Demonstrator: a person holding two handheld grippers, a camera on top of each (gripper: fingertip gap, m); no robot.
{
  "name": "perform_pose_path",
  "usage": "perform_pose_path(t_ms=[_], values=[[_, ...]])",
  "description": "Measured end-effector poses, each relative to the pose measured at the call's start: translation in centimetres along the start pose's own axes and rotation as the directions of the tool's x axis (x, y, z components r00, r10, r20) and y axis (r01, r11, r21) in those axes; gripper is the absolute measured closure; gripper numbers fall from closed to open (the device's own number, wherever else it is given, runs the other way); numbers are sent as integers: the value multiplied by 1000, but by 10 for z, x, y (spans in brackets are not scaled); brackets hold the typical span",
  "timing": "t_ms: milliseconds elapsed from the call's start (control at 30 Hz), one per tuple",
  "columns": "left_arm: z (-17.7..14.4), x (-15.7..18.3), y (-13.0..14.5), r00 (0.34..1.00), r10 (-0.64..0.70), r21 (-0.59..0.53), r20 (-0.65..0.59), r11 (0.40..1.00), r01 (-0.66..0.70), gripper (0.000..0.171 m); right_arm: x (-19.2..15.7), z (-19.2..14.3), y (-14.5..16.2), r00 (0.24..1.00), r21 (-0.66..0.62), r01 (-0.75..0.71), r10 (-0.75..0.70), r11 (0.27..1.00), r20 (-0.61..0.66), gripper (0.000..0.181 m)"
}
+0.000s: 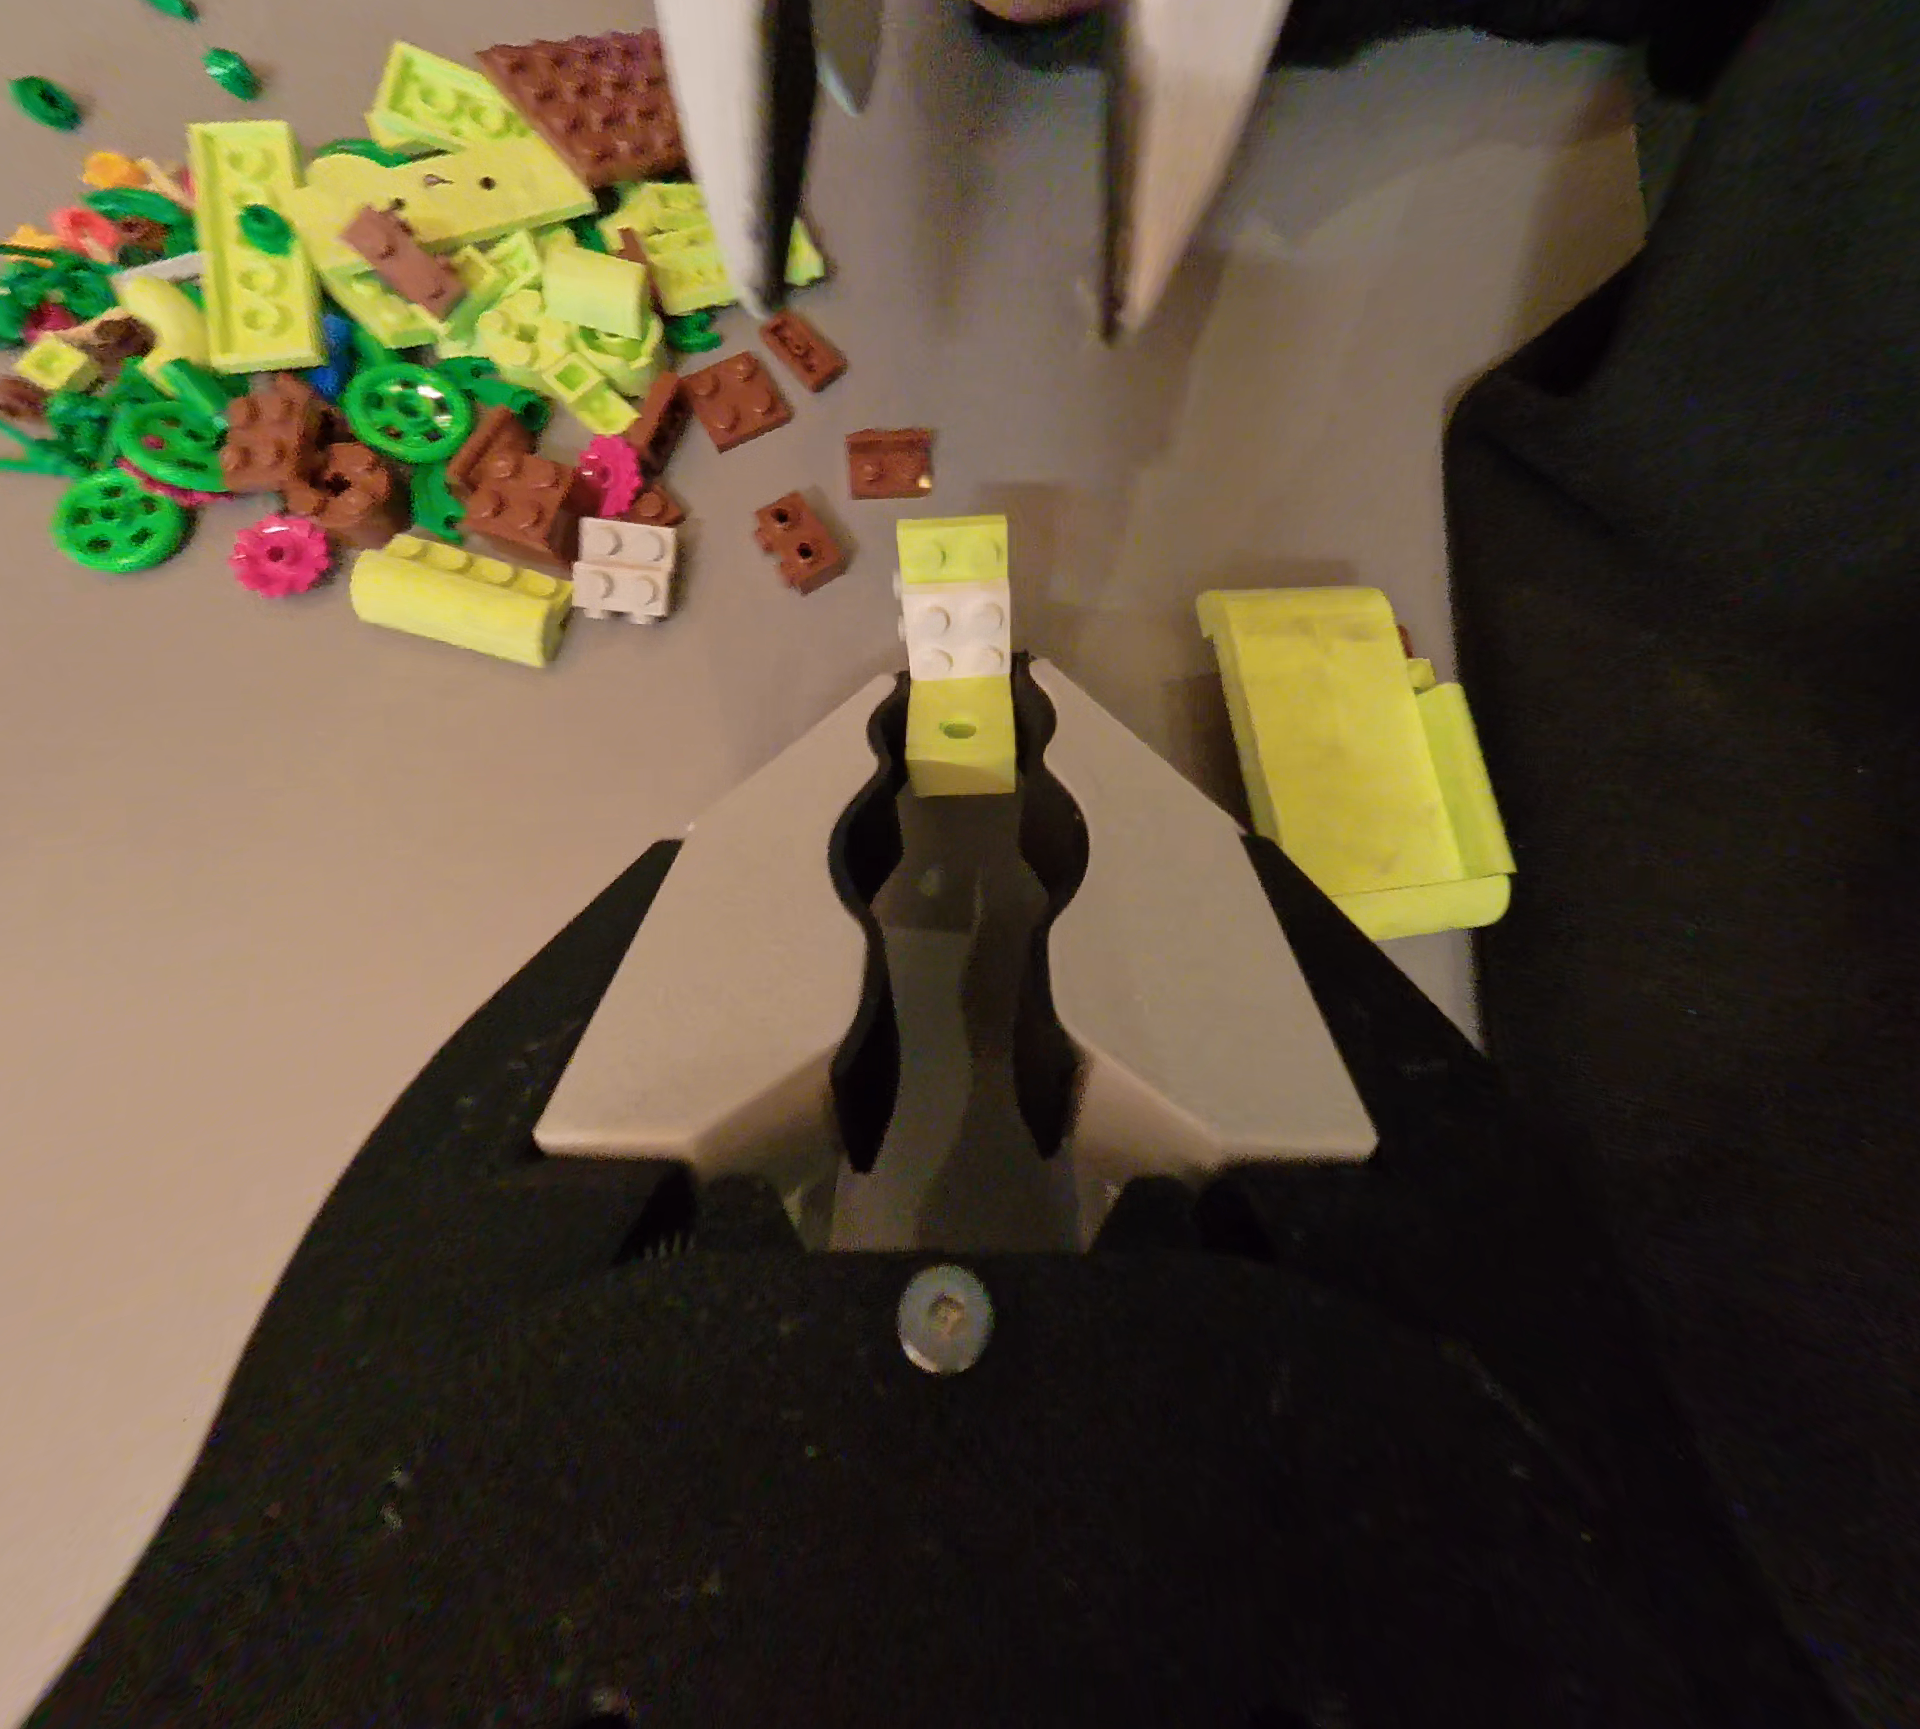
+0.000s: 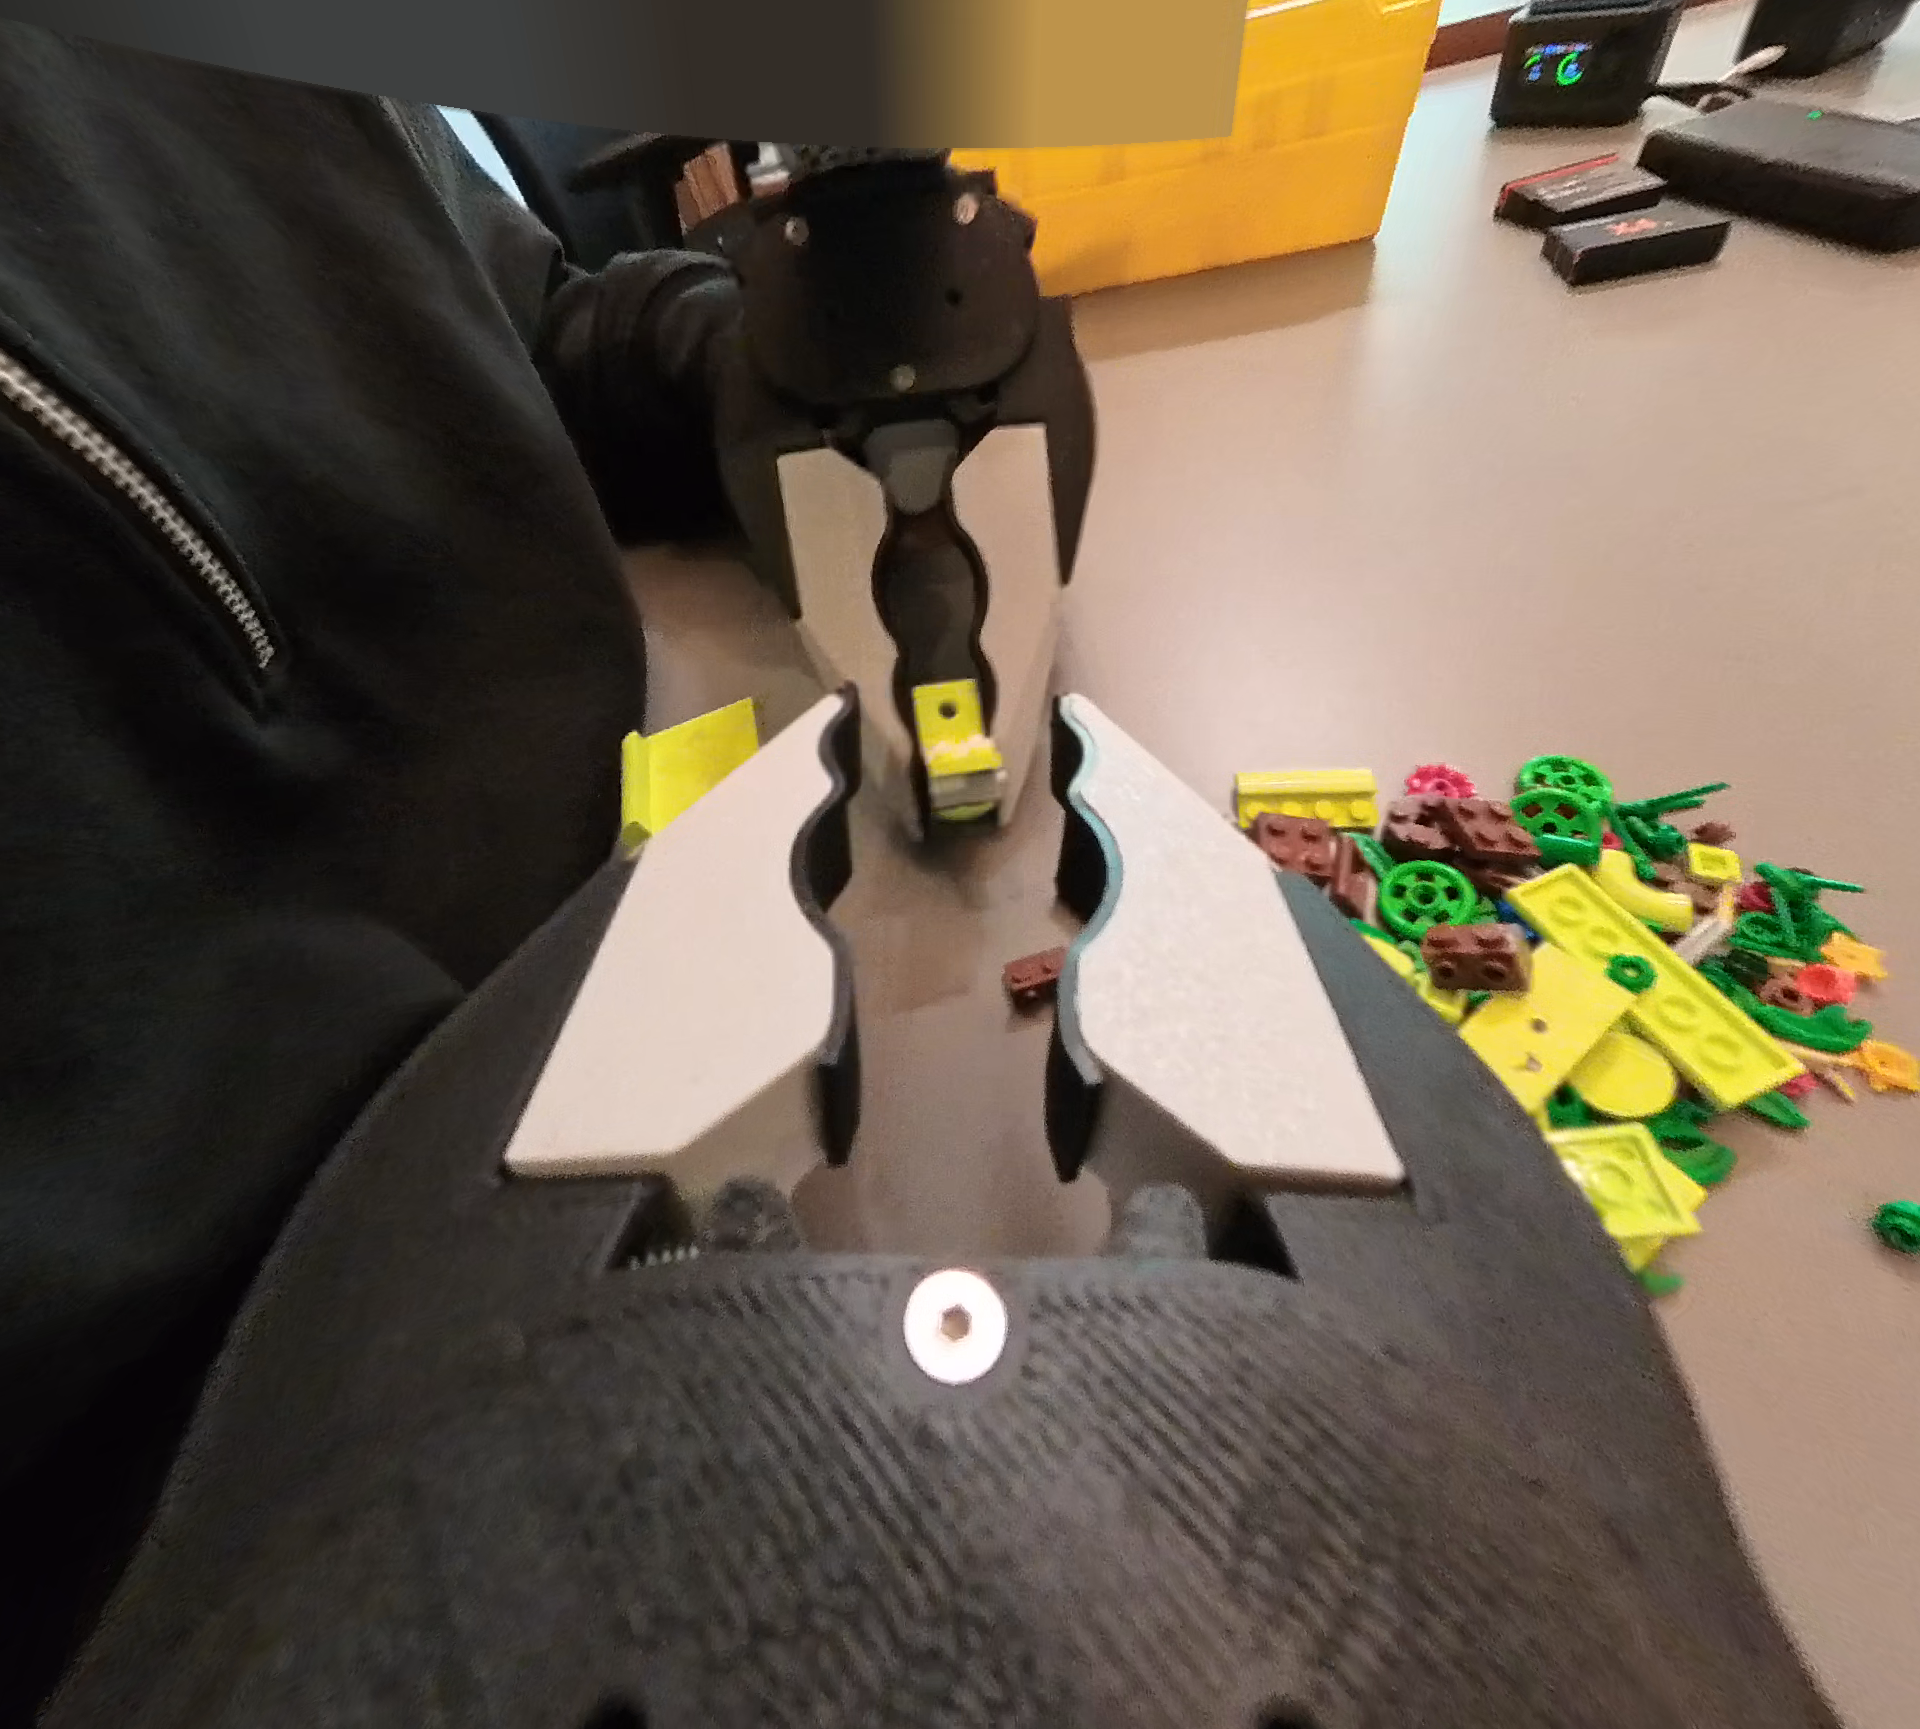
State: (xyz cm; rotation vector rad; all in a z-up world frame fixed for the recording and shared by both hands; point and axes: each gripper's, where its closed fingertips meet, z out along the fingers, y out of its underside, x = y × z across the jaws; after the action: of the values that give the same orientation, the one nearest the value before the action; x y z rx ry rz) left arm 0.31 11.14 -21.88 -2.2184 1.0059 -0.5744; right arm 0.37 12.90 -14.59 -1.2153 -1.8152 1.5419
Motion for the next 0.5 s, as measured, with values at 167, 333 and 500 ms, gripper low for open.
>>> perform_pose_path(t_ms=[167, 333, 500], values=[[-8, -21, -6, 985, 74, 31, 159, 996, -80, 155, 1, 19, 11, 984, -106, 133, -144, 985, -101, 142], [-3, -25, 1, 952, 193, -50, 236, 981, -186, 155, 7, 27, 21, 950, -191, 226, -260, 955, -174, 151], [-5, -24, -1, 955, 195, -31, 225, 981, -193, 155, 13, 27, 35, 929, -290, 256, -318, 922, -191, 165]])
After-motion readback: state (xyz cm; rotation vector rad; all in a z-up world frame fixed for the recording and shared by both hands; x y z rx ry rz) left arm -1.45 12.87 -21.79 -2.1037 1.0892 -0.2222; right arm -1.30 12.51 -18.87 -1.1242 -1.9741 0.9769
